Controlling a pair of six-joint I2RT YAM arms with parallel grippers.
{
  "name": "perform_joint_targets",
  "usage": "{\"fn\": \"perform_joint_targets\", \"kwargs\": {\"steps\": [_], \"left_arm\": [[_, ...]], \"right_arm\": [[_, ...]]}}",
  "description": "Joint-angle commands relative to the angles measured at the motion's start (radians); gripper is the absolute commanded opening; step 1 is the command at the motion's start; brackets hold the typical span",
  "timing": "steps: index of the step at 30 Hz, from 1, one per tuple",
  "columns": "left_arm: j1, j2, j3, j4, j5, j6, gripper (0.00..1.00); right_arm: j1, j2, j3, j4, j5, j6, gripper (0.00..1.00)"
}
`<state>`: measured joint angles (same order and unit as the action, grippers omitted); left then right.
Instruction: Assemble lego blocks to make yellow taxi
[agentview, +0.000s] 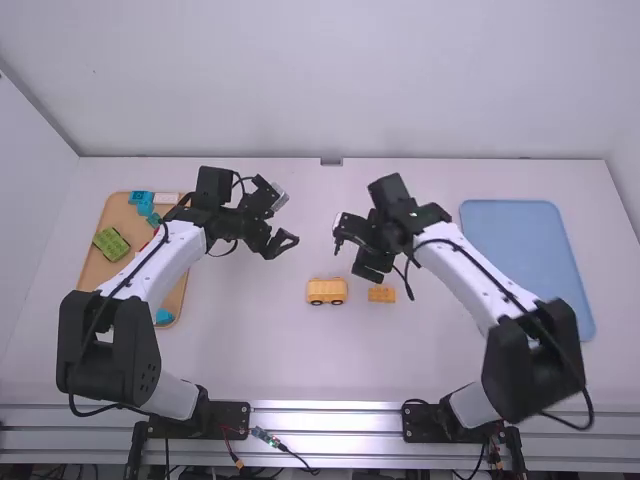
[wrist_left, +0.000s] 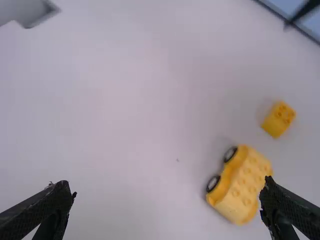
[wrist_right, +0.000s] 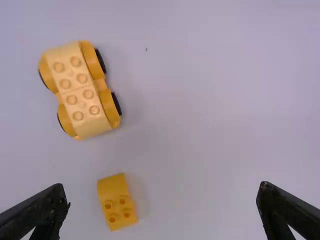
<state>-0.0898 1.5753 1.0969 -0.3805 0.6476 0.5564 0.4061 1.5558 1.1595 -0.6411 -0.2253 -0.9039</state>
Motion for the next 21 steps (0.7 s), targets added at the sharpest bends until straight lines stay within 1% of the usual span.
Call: {"fn": "perform_joint_targets", "kwargs": {"steps": [1, 3, 5, 7, 9, 10, 11, 13, 15, 17, 18, 20, 21], "left_arm": [[0.000, -0.002, 0.001, -0.027, 0.132, 0.248, 0.99], [0.000, -0.002, -0.027, -0.026, 0.201, 0.352, 0.99], [0.000, -0.002, -0.058, -0.011, 0.249, 0.417, 0.99], [-0.001, -0.002, -0.093, 0.017, 0.288, 0.449, 0.99], [-0.002, -0.002, -0.158, 0.084, 0.323, 0.475, 0.99], [-0.002, 0.001, -0.207, 0.150, 0.330, 0.473, 0.99], [-0.002, 0.002, -0.213, 0.159, 0.330, 0.473, 0.99], [-0.002, 0.009, -0.298, 0.277, 0.335, 0.473, 0.99], [0.001, 0.017, -0.390, 0.420, 0.414, 0.473, 0.99], [-0.004, 0.024, -0.447, 0.516, 0.476, 0.473, 0.99], [-0.003, 0.033, -0.499, 0.611, 0.528, 0.471, 0.99], [-0.002, 0.051, -0.568, 0.762, 0.574, 0.432, 0.99], [-0.002, 0.051, -0.568, 0.762, 0.574, 0.432, 0.99]], "right_arm": [[-0.057, -0.063, -0.139, 0.041, -0.212, -0.122, 0.99], [-0.105, -0.114, -0.249, 0.129, -0.309, -0.177, 1.00], [-0.147, -0.136, -0.338, 0.225, -0.363, -0.189, 1.00], [-0.183, -0.139, -0.400, 0.305, -0.418, -0.183, 1.00], [-0.237, -0.136, -0.481, 0.411, -0.500, -0.167, 1.00], [-0.262, -0.136, -0.514, 0.448, -0.535, -0.172, 1.00], [-0.268, -0.136, -0.523, 0.455, -0.543, -0.176, 1.00], [-0.299, -0.136, -0.562, 0.485, -0.586, -0.220, 1.00], [-0.322, -0.134, -0.586, 0.487, -0.597, -0.289, 1.00], [-0.333, -0.129, -0.593, 0.484, -0.586, -0.317, 1.00], [-0.342, -0.121, -0.597, 0.486, -0.582, -0.333, 1.00], [-0.361, -0.093, -0.599, 0.484, -0.596, -0.362, 1.00], [-0.361, -0.093, -0.599, 0.484, -0.596, -0.362, 1.00]]}}
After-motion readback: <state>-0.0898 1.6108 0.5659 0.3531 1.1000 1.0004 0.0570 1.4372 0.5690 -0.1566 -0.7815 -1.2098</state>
